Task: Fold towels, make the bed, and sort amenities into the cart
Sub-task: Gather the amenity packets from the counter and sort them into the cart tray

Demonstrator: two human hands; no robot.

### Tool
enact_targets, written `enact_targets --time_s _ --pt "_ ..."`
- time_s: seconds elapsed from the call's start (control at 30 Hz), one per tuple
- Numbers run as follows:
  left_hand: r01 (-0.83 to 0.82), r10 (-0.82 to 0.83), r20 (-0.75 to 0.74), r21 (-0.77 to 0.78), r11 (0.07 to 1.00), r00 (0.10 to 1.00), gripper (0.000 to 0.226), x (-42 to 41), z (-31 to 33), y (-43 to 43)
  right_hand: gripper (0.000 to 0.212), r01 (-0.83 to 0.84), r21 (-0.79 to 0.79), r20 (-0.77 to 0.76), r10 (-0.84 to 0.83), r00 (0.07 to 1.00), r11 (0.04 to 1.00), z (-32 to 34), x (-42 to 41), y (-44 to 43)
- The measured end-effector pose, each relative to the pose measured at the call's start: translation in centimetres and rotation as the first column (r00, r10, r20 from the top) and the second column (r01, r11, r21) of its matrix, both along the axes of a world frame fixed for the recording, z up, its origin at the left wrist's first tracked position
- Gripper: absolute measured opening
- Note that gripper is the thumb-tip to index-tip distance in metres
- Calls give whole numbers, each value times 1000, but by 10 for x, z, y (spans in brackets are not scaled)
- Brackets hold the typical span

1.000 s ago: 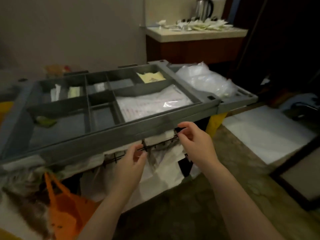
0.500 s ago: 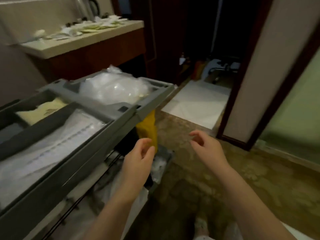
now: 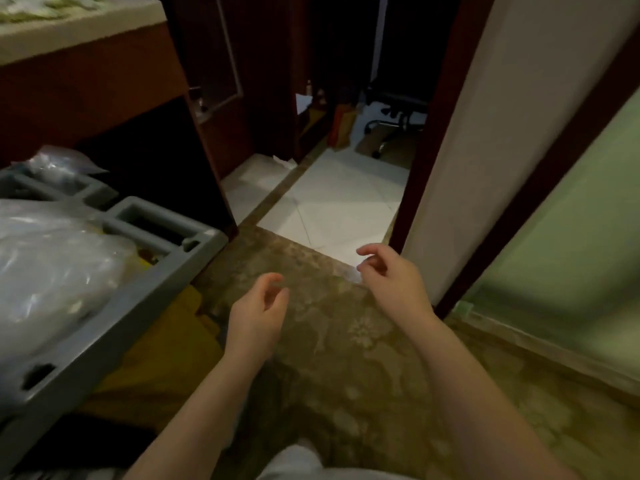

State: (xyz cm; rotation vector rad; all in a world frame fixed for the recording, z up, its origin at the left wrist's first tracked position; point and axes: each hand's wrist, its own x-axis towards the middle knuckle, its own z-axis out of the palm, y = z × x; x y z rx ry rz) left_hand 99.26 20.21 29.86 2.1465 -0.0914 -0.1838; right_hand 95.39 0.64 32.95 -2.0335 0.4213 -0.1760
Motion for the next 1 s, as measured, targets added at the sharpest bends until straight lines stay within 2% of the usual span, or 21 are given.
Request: enact_targets --time_s 0.23,0.33,0.43,0.6,0.8,0.9,1.0 --pt "-183 183 1 31 983 983 25 147 -43 -42 19 -161 -39 97 164 982 986 9 170 -48" --pt "-211 211 -12 18 977 977 23 211 -51 -69 21 -218 -77 72 224 972 973 1 239 -70" --pt "-240 240 27 -15 971 970 24 289 -31 -97 21 -286 -84 8 287 958 955 4 317 -95" --pt "-317 322 91 -62 946 942 19 374 14 -112 18 -333 -88 -36 331 943 939 -2 411 -126" --pt "-516 508 161 7 856 846 21 475 19 -77 20 -432 -86 -73 426 902 898 -33 553 -130" --pt "-656 651 138 -11 755 747 26 519 28 -53 22 -568 -122 -57 565 823 814 -33 637 -97" --pt "-756 754 119 -35 654 646 23 549 45 -30 19 -731 -181 22 746 666 658 -6 710 -36"
